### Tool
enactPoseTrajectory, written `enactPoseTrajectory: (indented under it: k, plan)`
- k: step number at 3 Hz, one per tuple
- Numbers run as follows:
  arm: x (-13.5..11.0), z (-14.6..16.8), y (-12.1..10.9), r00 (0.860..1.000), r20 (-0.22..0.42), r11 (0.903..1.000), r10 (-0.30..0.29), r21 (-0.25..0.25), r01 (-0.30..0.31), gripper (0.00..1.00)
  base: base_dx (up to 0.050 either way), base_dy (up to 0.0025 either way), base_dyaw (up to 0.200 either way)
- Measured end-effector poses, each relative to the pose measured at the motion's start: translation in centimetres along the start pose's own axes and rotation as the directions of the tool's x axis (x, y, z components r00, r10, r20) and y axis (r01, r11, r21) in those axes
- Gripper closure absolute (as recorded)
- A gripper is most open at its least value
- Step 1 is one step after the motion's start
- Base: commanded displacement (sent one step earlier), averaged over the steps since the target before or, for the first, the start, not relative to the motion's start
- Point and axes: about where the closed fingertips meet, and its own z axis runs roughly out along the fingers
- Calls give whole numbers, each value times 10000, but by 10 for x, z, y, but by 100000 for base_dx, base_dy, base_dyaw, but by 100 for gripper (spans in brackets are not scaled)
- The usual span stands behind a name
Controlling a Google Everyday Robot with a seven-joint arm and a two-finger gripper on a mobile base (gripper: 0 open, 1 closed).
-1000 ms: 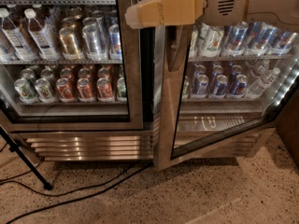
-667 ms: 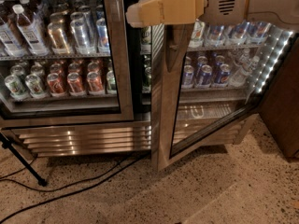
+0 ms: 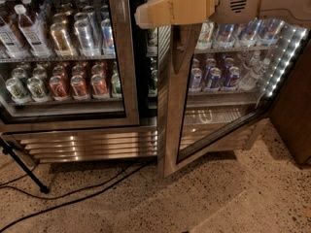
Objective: Open right fridge door
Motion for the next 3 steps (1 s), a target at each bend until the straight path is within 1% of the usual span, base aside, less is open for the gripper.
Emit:
enactPoseTrajectory:
  k: [1, 2, 3]
  plan:
    - [3, -1, -7, 10000, 0, 10000, 0, 1, 0, 0, 0, 0, 0]
    - [3, -1, -8, 10000, -2, 10000, 0, 4, 0, 0, 0, 0, 0]
    - [5, -6, -6, 10000, -100, 9999, -2, 161, 3, 0, 0, 0, 0]
